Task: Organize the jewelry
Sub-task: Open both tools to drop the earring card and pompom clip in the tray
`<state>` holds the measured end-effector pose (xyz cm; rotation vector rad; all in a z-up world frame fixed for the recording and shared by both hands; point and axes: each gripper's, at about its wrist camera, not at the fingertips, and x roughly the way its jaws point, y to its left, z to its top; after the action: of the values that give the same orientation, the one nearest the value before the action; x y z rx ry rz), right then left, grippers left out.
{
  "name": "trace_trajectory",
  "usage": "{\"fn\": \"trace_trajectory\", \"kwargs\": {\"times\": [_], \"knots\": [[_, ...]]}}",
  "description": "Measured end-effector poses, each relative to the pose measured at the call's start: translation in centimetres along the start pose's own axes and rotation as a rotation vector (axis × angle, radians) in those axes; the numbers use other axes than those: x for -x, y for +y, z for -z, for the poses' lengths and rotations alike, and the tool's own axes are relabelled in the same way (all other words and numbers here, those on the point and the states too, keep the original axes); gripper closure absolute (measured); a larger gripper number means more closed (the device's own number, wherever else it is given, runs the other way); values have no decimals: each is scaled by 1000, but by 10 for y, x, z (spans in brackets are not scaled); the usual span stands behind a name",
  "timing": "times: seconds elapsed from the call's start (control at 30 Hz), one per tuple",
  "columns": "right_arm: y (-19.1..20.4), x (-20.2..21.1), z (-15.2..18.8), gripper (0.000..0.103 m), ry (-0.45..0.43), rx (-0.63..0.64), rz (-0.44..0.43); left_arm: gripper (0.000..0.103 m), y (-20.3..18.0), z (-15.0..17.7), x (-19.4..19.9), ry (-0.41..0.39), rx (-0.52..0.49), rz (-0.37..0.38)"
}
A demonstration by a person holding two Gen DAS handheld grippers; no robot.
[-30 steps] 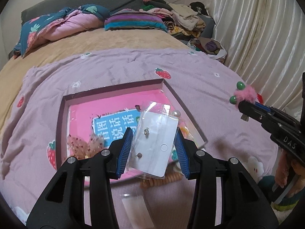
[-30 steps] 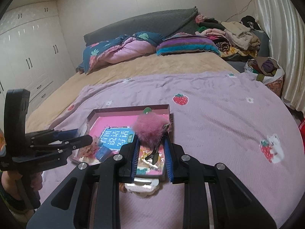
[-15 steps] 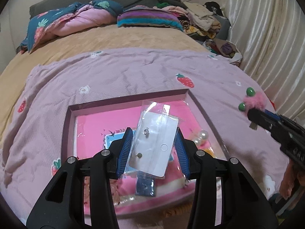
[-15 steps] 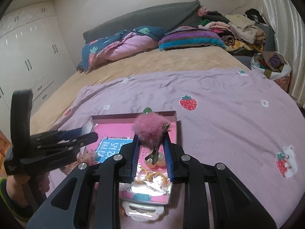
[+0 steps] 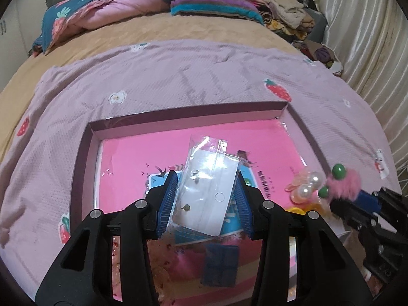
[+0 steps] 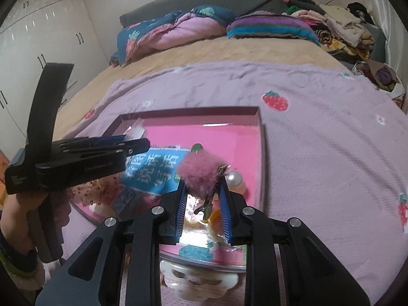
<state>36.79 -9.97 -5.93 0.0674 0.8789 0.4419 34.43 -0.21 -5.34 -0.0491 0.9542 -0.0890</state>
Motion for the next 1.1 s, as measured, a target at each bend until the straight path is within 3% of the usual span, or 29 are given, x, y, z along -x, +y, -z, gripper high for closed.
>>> {"fn": "trace_trajectory", "kwargs": {"times": [0.33,0.43,0.67,1.1], "knots": [[17,-17,11,80,68,38,-49,67,9,6,-6,27,17,-19],[19,-21,15,80,88,47,-47,59,11,7,-3,26,23,-17],[26,-28,19,78,114,66,-48,54,16,12,10,17,34,-27],[31,-16,18,57,100,49,-81,43,27,16,58,-50,103,-31]]}}
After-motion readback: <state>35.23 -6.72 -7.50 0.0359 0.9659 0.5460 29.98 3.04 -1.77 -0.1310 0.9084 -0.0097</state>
